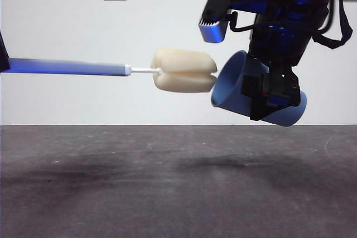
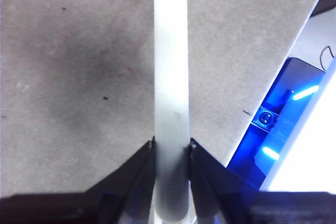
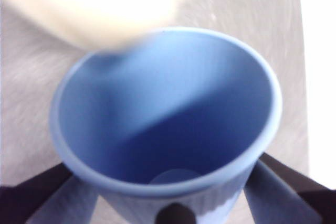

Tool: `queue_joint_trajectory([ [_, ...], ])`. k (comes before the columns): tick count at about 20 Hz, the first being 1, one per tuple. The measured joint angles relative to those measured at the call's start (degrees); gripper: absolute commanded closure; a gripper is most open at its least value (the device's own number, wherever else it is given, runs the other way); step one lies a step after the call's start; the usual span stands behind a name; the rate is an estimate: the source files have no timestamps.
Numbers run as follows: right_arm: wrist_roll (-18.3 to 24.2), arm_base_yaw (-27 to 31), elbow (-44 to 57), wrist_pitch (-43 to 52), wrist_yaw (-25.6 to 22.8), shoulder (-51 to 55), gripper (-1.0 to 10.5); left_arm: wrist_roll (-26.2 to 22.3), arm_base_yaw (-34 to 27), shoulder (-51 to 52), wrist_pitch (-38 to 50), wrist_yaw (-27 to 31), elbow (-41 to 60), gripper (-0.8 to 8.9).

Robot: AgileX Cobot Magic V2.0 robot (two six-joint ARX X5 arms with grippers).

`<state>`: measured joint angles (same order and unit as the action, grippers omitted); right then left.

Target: Pick up the cup brush,pick up the cup,insert the brush into the cup,clean the cup,put the cup brush back,put the cup back to the fixed position on the table

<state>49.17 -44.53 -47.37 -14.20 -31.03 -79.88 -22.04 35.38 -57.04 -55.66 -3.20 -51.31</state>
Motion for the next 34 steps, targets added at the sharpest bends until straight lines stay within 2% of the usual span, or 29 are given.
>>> queue_joint_trajectory([
  [3,4.2,-1.7,0.0,0.0,-1.4,0.0,9.6,0.0,1.6,-1.2,0.1,-0.1,0.0,8.22],
  [9,7.1,-5.5,0.0,-0.5,-2.0,0.0,9.6,1.7,5.4,-5.0,4.3,-1.1,0.0,8.22],
  [17,7.7,-12.2,0.0,-0.7,-2.1,0.0,9.6,5.9,8.2,-10.4,9.9,-1.4,0.0,8.22],
  [22,7.8,-13.3,0.0,-2.0,-3.5,-0.3,9.6,9.5,9.6,-11.5,11.2,-1.4,0.1,8.21],
  [28,6.7,-11.3,0.0,-3.8,-5.7,-0.3,9.6,11.0,9.7,-10.3,5.2,2.5,0.1,8.21],
  [34,5.9,-8.6,0.0,-4.6,-6.5,-0.3,9.6,12.2,9.7,-3.3,-4.0,5.6,0.1,8.21],
])
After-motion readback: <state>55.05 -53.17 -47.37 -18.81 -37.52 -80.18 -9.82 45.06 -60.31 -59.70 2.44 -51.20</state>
